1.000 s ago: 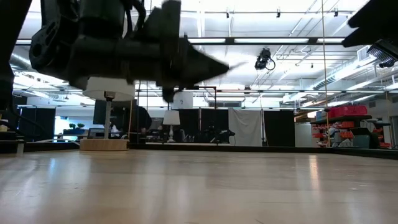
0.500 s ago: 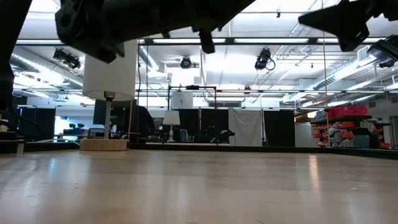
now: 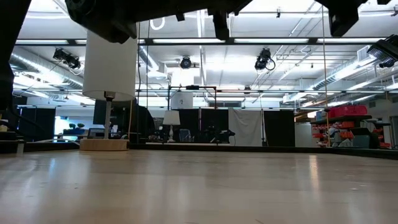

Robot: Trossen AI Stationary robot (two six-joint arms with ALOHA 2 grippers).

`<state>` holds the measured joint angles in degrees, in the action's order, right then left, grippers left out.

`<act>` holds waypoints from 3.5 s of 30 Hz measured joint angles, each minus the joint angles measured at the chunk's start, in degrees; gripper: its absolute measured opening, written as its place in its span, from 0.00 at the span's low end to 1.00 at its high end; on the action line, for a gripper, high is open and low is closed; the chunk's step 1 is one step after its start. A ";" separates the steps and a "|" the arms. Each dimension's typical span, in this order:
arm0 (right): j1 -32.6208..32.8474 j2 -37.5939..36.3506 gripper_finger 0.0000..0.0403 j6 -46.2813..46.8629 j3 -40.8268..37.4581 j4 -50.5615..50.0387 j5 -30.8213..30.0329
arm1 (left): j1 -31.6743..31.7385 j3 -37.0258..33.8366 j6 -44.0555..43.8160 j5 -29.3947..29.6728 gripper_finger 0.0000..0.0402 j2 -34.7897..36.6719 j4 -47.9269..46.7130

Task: Pick & Place Makeup Supplies
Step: Put the silver makeup brush into the transparent organizer

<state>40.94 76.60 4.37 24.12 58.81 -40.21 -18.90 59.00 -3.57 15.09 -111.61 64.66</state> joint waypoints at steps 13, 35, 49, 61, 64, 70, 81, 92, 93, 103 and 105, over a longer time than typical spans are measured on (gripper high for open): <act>-1.78 0.00 0.37 -2.36 1.71 -0.07 0.29 | 0.02 0.00 -0.24 0.06 0.06 0.00 -0.28; -1.83 -0.02 0.02 -1.76 1.74 -4.38 -3.29 | 0.18 0.04 -2.62 0.21 0.35 0.02 -4.58; 5.77 -10.69 0.01 2.02 2.11 -17.73 -13.68 | -2.87 0.04 -0.53 17.30 0.59 10.11 -34.72; 8.06 -16.98 0.01 21.76 22.11 -68.57 -4.25 | -3.71 -6.00 -7.88 18.63 0.59 10.43 -46.16; 8.10 -16.96 0.01 26.46 26.59 -77.57 0.13 | -3.06 -11.02 -9.36 18.20 0.59 10.36 -40.37; 9.72 -16.96 0.01 38.42 35.45 -94.71 4.36 | -1.77 -19.63 -13.76 19.28 0.59 10.36 -26.51; 20.49 -15.32 0.01 65.15 39.20 -108.41 5.33 | -1.42 -21.16 -15.76 21.27 0.59 10.36 -24.70; 29.40 -5.17 0.01 88.37 39.12 -114.30 -1.35 | -1.40 -21.16 -16.87 23.22 0.59 10.36 -24.79; 29.69 -4.23 0.01 89.59 39.12 -115.00 -1.40 | -1.40 -21.16 -16.85 23.38 0.59 10.36 -24.79; 30.20 0.10 0.01 103.15 39.10 -127.70 -1.51 | -1.40 -21.16 -16.86 23.50 0.59 10.36 -24.81; 30.18 0.11 0.01 103.64 39.10 -128.23 -1.49 | -1.40 -21.16 -16.86 23.76 0.59 10.36 -24.81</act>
<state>71.11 76.71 108.01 63.22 -69.42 -41.69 -20.29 37.85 -20.43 38.86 -101.25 39.86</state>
